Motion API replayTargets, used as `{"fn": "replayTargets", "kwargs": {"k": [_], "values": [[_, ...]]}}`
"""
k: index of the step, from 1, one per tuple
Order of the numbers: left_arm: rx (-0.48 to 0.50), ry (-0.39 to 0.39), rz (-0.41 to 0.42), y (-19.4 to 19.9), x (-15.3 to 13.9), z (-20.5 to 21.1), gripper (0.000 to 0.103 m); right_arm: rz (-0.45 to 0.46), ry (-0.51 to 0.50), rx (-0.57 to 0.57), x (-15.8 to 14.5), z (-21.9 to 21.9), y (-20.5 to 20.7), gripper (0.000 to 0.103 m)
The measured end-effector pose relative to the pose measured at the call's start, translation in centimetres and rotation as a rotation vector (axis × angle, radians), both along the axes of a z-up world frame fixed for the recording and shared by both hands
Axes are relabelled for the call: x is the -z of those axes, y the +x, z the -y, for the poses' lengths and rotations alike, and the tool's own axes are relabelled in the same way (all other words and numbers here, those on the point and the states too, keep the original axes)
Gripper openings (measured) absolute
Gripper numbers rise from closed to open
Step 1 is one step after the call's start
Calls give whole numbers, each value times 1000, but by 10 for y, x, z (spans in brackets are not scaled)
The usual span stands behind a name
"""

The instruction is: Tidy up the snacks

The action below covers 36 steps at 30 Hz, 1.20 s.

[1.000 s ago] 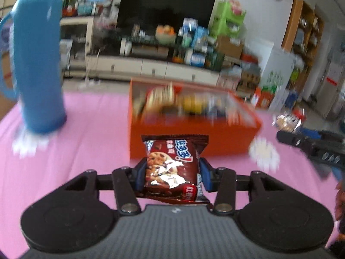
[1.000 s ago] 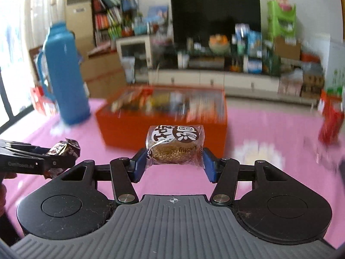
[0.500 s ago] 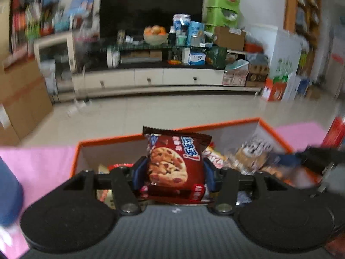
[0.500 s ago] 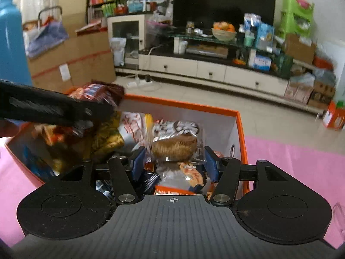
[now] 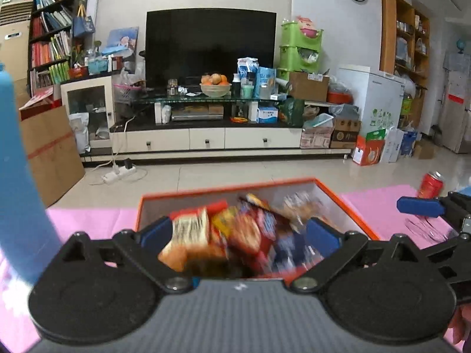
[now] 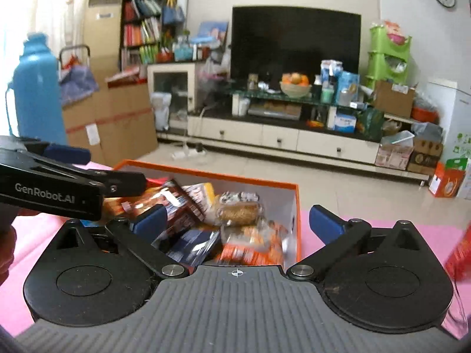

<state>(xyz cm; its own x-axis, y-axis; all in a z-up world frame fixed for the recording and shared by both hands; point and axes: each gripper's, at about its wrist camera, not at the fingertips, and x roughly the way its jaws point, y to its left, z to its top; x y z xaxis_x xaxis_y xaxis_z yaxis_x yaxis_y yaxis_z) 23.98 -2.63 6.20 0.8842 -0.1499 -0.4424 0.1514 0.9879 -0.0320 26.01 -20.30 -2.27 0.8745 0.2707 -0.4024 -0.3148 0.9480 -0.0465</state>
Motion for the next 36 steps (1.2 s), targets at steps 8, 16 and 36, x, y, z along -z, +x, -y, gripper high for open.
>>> {"fn": "replayTargets", "kwargs": {"k": [8, 16, 36], "values": [[-26, 68, -62, -87, 27, 30, 97, -101, 45, 32, 36, 25, -107, 93], [-82, 44, -143, -133, 46, 41, 97, -205, 134, 68, 72, 45, -153, 93], [-109, -16, -142, -183, 40, 37, 97, -218, 74, 132, 75, 46, -146, 93]]}}
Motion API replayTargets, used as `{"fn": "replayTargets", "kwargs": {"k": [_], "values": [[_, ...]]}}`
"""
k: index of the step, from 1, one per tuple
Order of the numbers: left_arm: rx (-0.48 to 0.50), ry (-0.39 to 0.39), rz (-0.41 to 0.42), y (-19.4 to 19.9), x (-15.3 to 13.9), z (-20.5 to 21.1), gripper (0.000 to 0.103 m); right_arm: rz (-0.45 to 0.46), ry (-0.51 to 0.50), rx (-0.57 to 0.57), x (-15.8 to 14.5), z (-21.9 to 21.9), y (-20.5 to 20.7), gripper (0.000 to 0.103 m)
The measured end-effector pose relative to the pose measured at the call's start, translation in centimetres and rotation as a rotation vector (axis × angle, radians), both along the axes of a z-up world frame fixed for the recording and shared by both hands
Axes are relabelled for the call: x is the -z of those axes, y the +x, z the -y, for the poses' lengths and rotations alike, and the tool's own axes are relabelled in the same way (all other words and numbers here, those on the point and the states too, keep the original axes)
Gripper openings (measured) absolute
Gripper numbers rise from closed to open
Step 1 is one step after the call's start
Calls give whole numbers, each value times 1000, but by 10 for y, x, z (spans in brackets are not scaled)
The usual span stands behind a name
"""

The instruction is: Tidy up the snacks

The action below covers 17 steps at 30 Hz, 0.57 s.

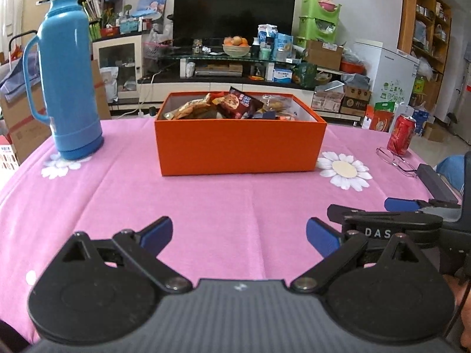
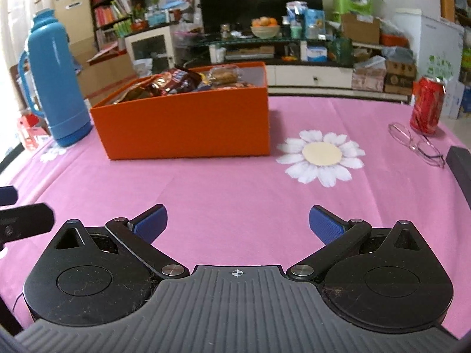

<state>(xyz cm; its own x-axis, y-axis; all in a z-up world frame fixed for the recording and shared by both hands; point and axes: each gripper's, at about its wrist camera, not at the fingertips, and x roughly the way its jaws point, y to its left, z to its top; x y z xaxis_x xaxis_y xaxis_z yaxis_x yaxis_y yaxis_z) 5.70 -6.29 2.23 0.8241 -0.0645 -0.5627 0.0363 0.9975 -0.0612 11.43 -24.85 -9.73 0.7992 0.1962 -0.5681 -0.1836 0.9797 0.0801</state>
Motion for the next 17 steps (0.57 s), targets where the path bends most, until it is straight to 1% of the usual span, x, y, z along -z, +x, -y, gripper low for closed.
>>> {"fn": "replayTargets", "kwargs": {"k": [5, 8, 17], "values": [[-2, -10, 18, -5, -4, 3, 97, -5, 11, 17, 1, 4, 2, 93], [-12, -1, 31, -6, -6, 5, 97, -9, 20, 19, 1, 5, 2, 93], [-21, -1, 2, 0, 0, 4, 97, -12, 34, 22, 2, 7, 4, 93]]}}
